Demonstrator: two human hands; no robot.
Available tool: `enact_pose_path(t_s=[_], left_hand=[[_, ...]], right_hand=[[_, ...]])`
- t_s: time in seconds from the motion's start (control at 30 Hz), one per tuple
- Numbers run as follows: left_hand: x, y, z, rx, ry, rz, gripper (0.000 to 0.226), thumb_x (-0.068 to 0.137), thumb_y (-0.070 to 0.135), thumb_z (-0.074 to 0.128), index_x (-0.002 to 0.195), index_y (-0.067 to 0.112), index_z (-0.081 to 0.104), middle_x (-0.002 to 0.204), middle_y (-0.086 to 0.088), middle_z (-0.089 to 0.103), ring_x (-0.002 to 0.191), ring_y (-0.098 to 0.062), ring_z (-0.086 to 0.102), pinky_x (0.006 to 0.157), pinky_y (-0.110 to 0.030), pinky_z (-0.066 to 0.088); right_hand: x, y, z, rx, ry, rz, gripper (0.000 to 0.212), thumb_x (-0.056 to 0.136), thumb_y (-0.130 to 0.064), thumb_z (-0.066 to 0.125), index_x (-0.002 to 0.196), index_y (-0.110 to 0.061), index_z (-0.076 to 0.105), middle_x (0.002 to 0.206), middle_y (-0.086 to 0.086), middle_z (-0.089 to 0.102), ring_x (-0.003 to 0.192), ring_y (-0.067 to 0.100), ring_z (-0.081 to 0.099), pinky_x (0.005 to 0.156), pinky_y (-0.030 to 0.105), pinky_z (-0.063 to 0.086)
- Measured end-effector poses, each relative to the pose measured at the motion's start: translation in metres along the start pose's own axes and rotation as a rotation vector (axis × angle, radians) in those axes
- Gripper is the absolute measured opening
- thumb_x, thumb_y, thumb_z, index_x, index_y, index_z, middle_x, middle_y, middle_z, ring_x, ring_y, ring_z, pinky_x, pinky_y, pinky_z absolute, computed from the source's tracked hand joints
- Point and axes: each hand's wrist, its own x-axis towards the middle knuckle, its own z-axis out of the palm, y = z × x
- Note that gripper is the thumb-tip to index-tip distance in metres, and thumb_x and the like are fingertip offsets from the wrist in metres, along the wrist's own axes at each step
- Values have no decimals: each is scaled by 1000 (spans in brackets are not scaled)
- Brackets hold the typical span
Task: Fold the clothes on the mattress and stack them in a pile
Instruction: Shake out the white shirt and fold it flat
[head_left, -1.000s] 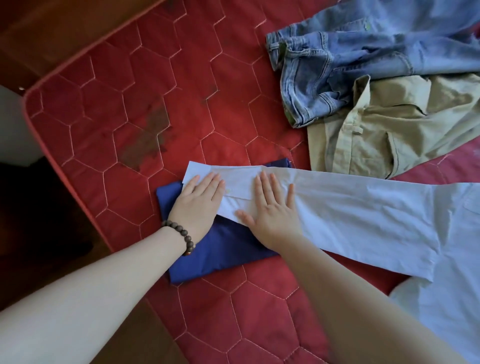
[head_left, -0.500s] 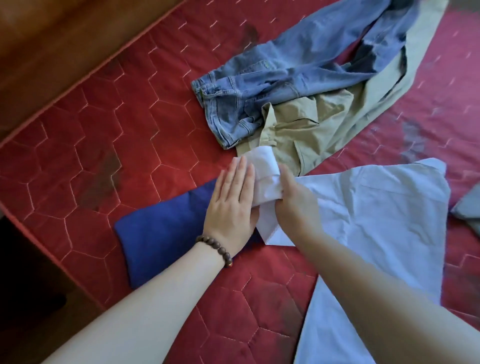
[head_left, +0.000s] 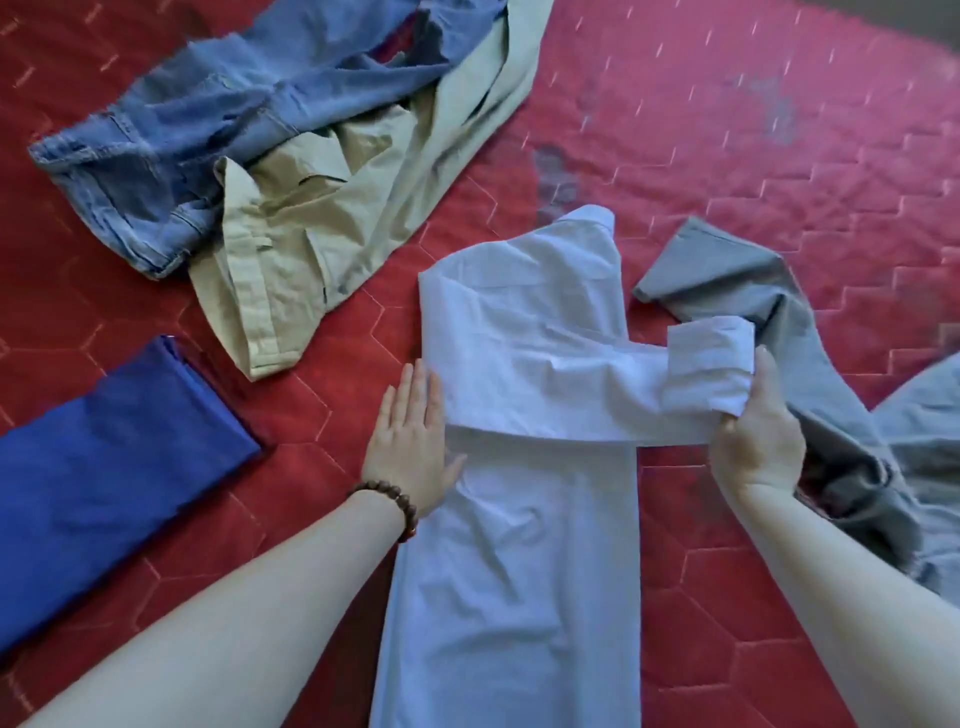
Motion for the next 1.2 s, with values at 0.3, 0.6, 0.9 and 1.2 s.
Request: enact_pose_path(t_s=[0.3,0.6,0.9,1.2], left_hand=[[22,20,20,94,-47,13,88,94,44,45,151,3,-7,159,-17,-11,148,-25,-8,120,-37,0],[44,22,23,250,-10,106,72,95,16,35,152,12,-10,160,-14,-9,149,-25,-6,120,-39,2],[43,23,19,297,-82,121,67,97,14,29,152,12,-7,160,-15,-9,148,-26,-7,121,-39,3],[45,24,18,291,-127,128,64,97,13,24,152,13,-11,161,-13,-9,148,-26,-9,120,-39,4]], right_hand=[[-24,64,43,-370,-228,-148,99,80,-9,66,154,-13,1,159,20,7,147,33,14,115,58,13],[-4,74,47,-415,-112,-397,47,91,1,44,137,-6,48,141,19,49,134,35,41,115,57,14],[-27,84,29,544,126,573,56,99,-28,47,147,-8,28,142,13,50,129,26,49,99,29,37],[-15,66,29,-162,-64,138,90,85,-24,69,154,-24,11,159,13,14,143,30,21,112,49,22]])
